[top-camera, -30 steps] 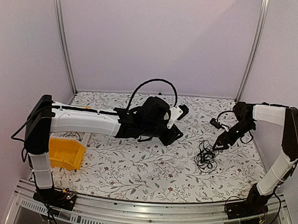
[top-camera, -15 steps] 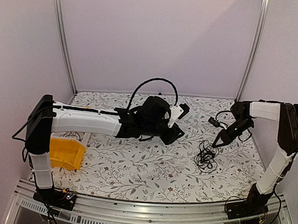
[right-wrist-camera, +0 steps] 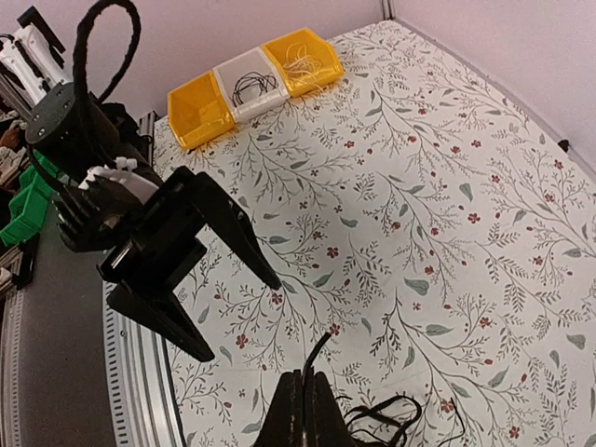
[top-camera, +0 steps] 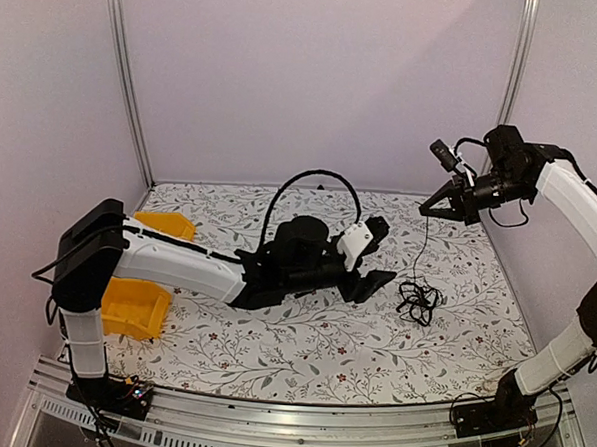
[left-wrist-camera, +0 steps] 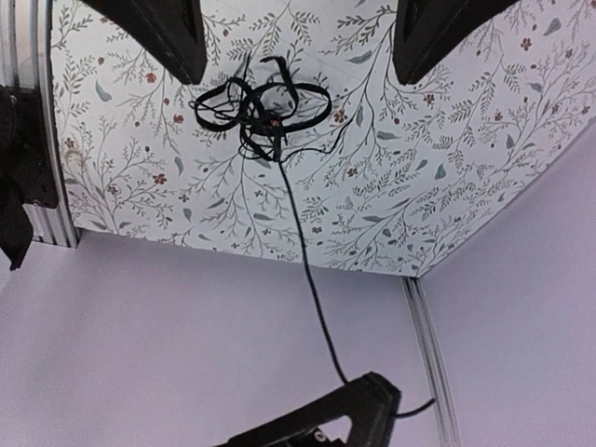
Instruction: Untangle the cables
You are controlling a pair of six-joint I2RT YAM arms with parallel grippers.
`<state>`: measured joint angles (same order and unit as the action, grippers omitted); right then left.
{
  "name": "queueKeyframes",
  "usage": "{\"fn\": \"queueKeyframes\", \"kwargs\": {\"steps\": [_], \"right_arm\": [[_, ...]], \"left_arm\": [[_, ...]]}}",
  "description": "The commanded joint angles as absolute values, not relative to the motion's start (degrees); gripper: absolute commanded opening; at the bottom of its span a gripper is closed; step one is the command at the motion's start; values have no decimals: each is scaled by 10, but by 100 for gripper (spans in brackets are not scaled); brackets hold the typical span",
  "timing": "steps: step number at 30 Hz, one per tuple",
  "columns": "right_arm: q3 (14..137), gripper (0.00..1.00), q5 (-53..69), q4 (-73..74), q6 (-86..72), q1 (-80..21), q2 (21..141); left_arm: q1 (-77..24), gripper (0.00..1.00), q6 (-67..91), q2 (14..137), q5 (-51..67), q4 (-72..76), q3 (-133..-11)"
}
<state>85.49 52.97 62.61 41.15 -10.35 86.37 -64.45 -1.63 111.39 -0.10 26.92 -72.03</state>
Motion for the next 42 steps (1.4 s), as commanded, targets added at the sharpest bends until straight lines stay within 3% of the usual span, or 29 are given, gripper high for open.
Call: {"fn": "queueKeyframes", "kwargs": {"steps": [1, 6, 8, 11, 14, 15, 24, 26, 30, 36, 42], "right_arm": [[939, 0, 587, 658, 411, -131, 886], [997, 0, 631, 681, 415, -144, 918], [1019, 0, 635, 686, 413, -149, 927], [1074, 0, 636, 711, 418, -153, 938], [1170, 0, 631, 766, 458, -153, 953], [1199, 0, 626, 767, 467, -152, 957], [1350, 0, 615, 566, 342, -152, 893], [1430, 0, 620, 571, 319, -151, 918], [1477, 0, 668, 502, 249, -122, 925], [1470, 0, 705, 444, 157, -65, 929], [1326, 0, 621, 441, 204, -65, 903]], "left_arm": [[-660, 69, -78, 1146, 1, 410, -757], [-660, 66, -118, 1243, 14, 479, -827], [-660, 59, -116, 1286, 21, 480, -866], [-657, 39, -104, 1342, 2, 504, -900], [-652, 13, -79, 1387, -21, 537, -910], [-649, 10, -71, 1401, -33, 543, -916], [-639, 6, -45, 1478, -36, 495, -999], [-638, 6, -36, 1493, -33, 478, -1015], [-638, 5, -22, 1515, -30, 453, -1034], [-639, 4, -7, 1510, -25, 443, -1009], [-639, 5, -13, 1396, -49, 496, -826]]}}
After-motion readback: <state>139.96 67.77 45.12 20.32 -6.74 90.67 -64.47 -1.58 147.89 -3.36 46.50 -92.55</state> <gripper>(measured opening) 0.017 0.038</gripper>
